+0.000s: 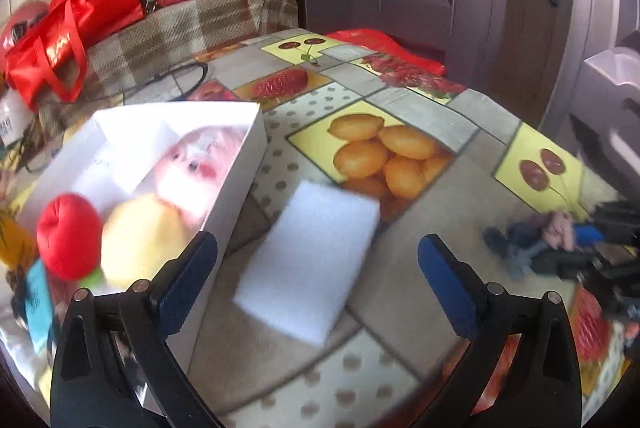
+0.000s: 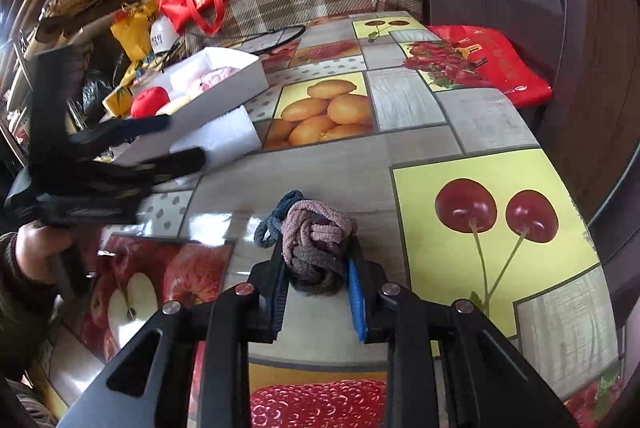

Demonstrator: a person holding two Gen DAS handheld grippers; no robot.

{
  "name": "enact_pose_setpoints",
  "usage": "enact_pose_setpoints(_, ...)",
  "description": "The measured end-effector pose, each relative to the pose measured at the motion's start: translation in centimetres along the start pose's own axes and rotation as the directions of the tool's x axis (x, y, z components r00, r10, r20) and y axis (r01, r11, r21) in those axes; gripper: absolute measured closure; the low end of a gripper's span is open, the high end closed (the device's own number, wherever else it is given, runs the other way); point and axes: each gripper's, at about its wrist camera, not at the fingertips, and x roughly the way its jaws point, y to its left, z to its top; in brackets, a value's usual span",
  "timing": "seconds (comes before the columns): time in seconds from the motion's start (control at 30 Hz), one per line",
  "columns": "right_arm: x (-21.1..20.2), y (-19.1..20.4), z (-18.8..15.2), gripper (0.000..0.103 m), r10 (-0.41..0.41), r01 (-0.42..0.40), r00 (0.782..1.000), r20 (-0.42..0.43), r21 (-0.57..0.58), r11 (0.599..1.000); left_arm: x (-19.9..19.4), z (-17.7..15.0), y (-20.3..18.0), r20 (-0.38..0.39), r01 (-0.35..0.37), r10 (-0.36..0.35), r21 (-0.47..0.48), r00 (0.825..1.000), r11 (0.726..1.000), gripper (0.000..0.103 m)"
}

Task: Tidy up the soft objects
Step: 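Grasp the knotted grey-pink hair ties with the right tool while the left tool grasps the white foam block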

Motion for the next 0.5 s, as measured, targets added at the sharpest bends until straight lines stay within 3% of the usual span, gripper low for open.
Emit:
enact_pose_setpoints(0.1,0.0,-0.1,-0.1,0.077,0.004,-0.004,1.0,-0.002,0.004,1.0,0.7,0.1,-1.0,-0.029,-0.032,0.033,0.043,0.999,0.999,0.001)
enact_pose_setpoints(0.3,-0.1,-0.1,-0.1,0.077,0.001,-0.001,1.0,0.01,0.014,1.0,-0.6,-2.4,-3.4,-0.092,0.129,-0.116,0.142,0.989,0.982,0.002)
enact_pose_setpoints(0.37,-0.2,-0.5,-0.1,0.077,0.002,-0.003,1.0,0.016,0.027,1.0,-2.2,-3.5,-4.3,-0.068,0.159,-0.149,0.177,0.986,0.971,0.002)
enact_pose_setpoints(0.47,-0.3,-0.7,-0.2,0.077,0.008,-0.009,1.0,0.018,0.039,0.999,-4.4,-3.6,-3.8,0.048,0.087,-0.095,0.142,0.994,0.986,0.002)
enact_pose_setpoints(0.5,-0.2,-0.7,-0.2,0.077,0.008,-0.008,1.0,0.016,0.039,0.999,-4.5,-3.5,-3.5,0.056,0.096,-0.104,0.125,0.993,0.988,0.002)
